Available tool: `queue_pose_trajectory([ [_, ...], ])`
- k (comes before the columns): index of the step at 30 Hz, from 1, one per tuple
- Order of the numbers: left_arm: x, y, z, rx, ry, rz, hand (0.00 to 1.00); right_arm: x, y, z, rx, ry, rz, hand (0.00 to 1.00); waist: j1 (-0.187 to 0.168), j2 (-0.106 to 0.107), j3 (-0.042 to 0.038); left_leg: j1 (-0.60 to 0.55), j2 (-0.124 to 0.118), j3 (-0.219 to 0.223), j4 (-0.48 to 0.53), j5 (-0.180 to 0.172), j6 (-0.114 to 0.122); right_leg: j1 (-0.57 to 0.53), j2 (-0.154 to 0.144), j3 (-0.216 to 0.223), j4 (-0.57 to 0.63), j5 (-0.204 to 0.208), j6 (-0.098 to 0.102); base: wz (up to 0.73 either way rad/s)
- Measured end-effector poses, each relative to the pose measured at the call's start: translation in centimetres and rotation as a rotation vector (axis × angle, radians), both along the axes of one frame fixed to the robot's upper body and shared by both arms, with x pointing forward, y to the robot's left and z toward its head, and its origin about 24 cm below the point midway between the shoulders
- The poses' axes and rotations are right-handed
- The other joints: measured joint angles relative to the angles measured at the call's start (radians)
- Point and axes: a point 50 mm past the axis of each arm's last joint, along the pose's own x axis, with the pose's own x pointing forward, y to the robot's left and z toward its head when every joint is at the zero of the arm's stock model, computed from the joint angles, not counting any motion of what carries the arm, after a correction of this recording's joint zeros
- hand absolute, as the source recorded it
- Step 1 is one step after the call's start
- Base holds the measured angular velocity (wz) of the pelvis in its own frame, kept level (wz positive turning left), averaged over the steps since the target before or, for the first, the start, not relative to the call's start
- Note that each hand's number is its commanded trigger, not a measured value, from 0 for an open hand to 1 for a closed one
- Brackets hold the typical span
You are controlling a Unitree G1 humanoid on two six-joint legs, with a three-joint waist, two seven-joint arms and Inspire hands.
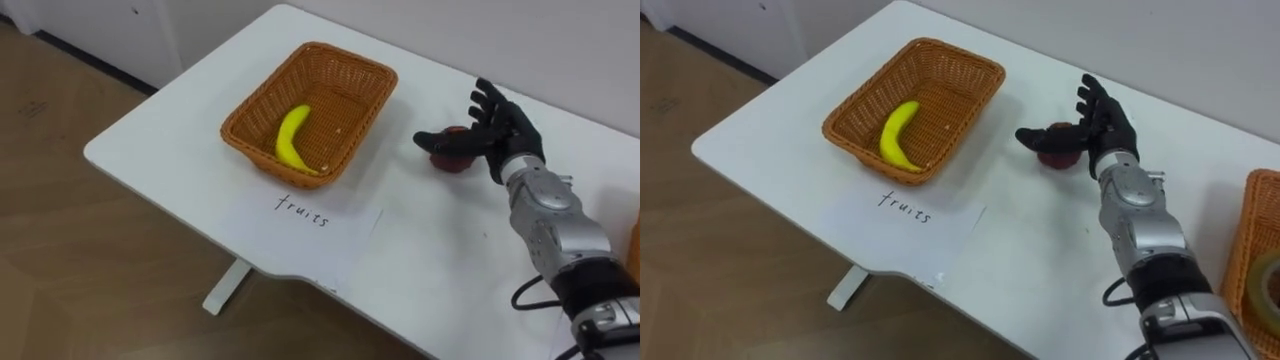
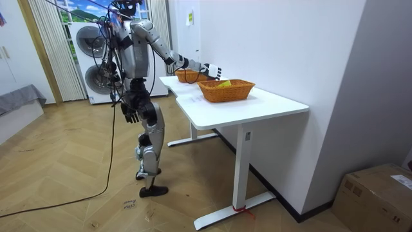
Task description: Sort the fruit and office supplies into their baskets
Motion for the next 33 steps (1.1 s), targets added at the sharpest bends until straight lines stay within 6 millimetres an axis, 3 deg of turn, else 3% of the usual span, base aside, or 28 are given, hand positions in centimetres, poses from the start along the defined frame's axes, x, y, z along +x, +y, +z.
queue_pose_trajectory([
  [14, 0.14, -0.24, -0.03, -0.009, -0.003, -0.007, 0.0, 0.37, -0.25, -0.19, -0.066, 0.036, 0.018, 0.0, 0.013, 0.0, 0.0002, -0.011, 0.0, 0.003, 0.0, 0.001, 0.002, -0.013, 0.0, 0.0, 0.006, 0.0, 0.0, 0.0],
  [21, 0.27, -0.33, -0.05, -0.036, -0.007, 0.017, 0.0, 0.33, -0.4, -0.62, -0.051, 0.063, 0.034, 0.0, 0.016, 0.012, 0.0078, -0.017, 0.0, -0.001, 0.006, 0.001, 0.002, -0.014, -0.002, -0.011, 0.012, 0.0, 0.0, 0.03],
  [33, 1.04, -0.43, -0.04, -0.065, -0.015, 0.018, 0.0, 0.61, -0.57, -0.03, -0.058, 0.04, 0.049, 0.0, 0.011, 0.014, 0.0053, -0.053, 0.0, 0.002, 0.023, 0.002, 0.001, -0.047, -0.003, -0.012, 0.02, -0.002, -0.002, 0.0],
])
